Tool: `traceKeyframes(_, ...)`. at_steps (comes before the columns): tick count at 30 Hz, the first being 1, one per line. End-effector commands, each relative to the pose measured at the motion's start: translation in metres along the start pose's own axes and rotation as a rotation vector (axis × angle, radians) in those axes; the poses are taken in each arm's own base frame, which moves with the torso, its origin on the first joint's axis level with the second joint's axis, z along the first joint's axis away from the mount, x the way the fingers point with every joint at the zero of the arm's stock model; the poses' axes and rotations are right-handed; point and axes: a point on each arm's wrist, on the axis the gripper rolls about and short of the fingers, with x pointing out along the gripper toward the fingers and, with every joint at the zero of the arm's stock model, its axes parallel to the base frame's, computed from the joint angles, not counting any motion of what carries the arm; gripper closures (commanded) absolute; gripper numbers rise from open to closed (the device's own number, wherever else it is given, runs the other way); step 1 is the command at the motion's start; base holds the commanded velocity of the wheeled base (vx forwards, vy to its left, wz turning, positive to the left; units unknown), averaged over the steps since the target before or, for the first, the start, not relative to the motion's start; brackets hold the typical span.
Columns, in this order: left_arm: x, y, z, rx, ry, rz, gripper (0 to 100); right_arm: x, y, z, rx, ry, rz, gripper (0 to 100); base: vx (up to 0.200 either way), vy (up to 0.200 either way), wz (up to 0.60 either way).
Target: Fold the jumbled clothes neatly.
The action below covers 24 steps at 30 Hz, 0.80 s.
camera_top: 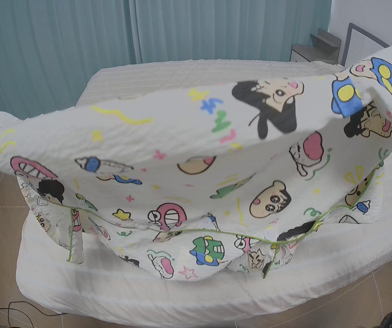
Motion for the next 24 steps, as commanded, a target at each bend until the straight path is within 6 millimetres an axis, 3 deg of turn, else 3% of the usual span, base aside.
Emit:
traceKeyframes(1, -0.0006, 0.0006, -0.0012, 0.001, 0.003, 0.002, 100, 0.0004, -0.0023, -0.0038, 0.009, 0.017, -0.003, 100, 0.0, 0.0, 0.0)
traceKeyframes(3, -0.001, 0.0007, -0.0013, 0.001, 0.002, 0.004, 100, 0.0003, -0.0027, -0.0041, 0.01, 0.018, -0.005, 100, 0.0, 0.0, 0.0)
traceKeyframes(24, -0.0073, 0.0029, -0.0042, 0.002, 0.006, 0.002, 100, 0.0023, -0.0083, -0.0089, 0.018, 0.046, -0.015, 100, 0.0, 0.2, 0.0)
